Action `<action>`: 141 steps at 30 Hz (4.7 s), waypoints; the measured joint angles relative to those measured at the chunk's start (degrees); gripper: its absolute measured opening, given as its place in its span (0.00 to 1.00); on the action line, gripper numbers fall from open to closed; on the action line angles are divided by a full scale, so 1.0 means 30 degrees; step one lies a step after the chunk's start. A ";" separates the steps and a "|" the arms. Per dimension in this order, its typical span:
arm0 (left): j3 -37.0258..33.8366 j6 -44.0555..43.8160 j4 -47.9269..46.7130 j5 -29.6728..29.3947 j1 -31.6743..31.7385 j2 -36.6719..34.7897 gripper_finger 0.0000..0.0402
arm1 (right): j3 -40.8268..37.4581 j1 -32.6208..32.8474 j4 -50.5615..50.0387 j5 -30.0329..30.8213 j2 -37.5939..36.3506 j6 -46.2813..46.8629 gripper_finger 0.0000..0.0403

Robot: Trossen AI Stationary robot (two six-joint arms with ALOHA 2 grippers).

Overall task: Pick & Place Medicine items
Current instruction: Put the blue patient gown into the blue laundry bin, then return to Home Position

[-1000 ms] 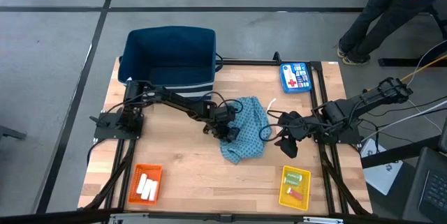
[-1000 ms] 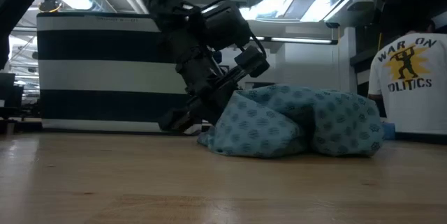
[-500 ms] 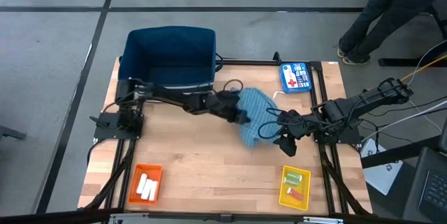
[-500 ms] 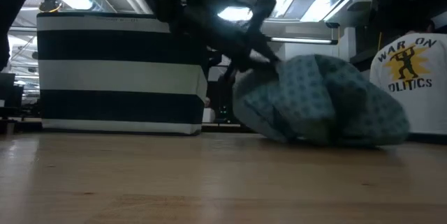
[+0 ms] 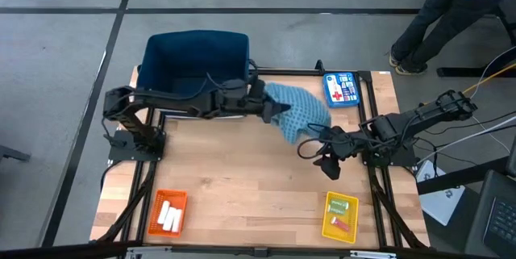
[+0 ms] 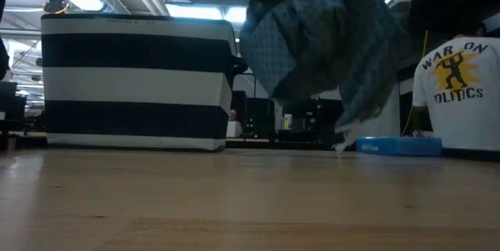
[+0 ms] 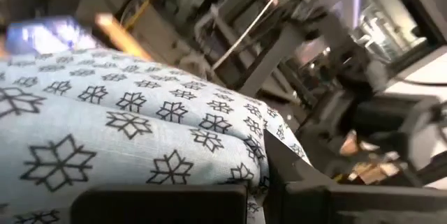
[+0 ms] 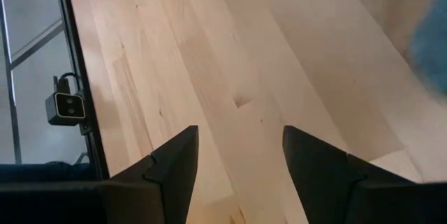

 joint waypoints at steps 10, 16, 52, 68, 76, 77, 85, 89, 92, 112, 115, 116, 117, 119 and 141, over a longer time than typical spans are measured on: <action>0.0000 0.4199 0.1252 -0.0979 0.0553 -0.2962 0.00 | 0.0000 -0.0606 0.0201 0.0000 0.0000 -0.0022 0.52; 0.0849 0.7681 0.0314 -0.1475 0.0933 -0.5369 0.00 | 0.0000 -0.0924 0.0229 0.0000 0.0000 -0.0095 0.52; 0.7577 0.8949 -2.6269 -1.4722 0.0425 -1.2125 0.00 | -0.0007 -0.1504 0.0943 0.1460 0.0087 0.0481 0.52; 0.4383 0.9926 -2.4960 -1.0811 0.5745 -1.0945 0.00 | -0.0022 -0.1497 0.1687 0.1501 0.0576 -0.0029 0.52; 0.2915 1.0834 -2.2493 -0.8944 0.8898 -0.9619 0.01 | -0.0022 -0.1368 0.1786 0.1450 0.0576 -0.0036 0.52; 0.2892 1.0927 -2.1889 -0.8664 0.9037 -0.9493 0.02 | -0.0022 -0.1301 0.1799 0.1450 0.0576 -0.0036 0.52; 0.2900 1.0760 -1.9574 -0.7222 0.9637 -0.8861 0.20 | -0.0022 -0.0950 0.1798 0.1504 0.0568 -0.0016 0.52; 0.2900 1.0094 -1.9566 -0.6493 0.9599 -0.8815 0.33 | -0.0022 -0.0957 0.1792 0.1515 0.0568 -0.0121 0.52; 0.2900 0.9518 -1.9457 -0.6425 0.9477 -0.8813 0.41 | -0.0022 -0.0983 0.1792 0.1515 0.0568 -0.0398 0.52; 0.2900 0.6904 -1.9794 -0.2250 0.7439 -0.8988 0.51 | -0.0022 -0.0994 0.1767 0.2641 0.0576 -0.1210 0.52; 0.2900 0.6687 -1.9472 -0.2479 0.5519 -0.8988 0.51 | -0.0022 -0.1001 0.1795 0.3013 0.0576 -0.1595 0.52; 0.2900 0.6496 -1.9191 -0.2711 0.4878 -0.8993 0.51 | -0.0022 -0.1001 0.1800 0.3009 0.0576 -0.1558 0.52; 0.2900 0.6277 -1.8922 -0.2893 0.4255 -0.9036 0.51 | -0.0022 -0.1001 0.1800 0.3005 0.0576 -0.1441 0.52; 0.2900 0.5926 -1.8225 -0.2892 0.3244 -0.9228 0.51 | -0.0022 -0.0994 0.1800 0.2974 0.0576 -0.0979 0.52; 0.2907 0.3915 -1.4664 -0.8373 -0.4792 -1.1469 0.51 | 0.0007 -0.1633 1.1646 -0.0508 -0.0682 -0.6361 0.52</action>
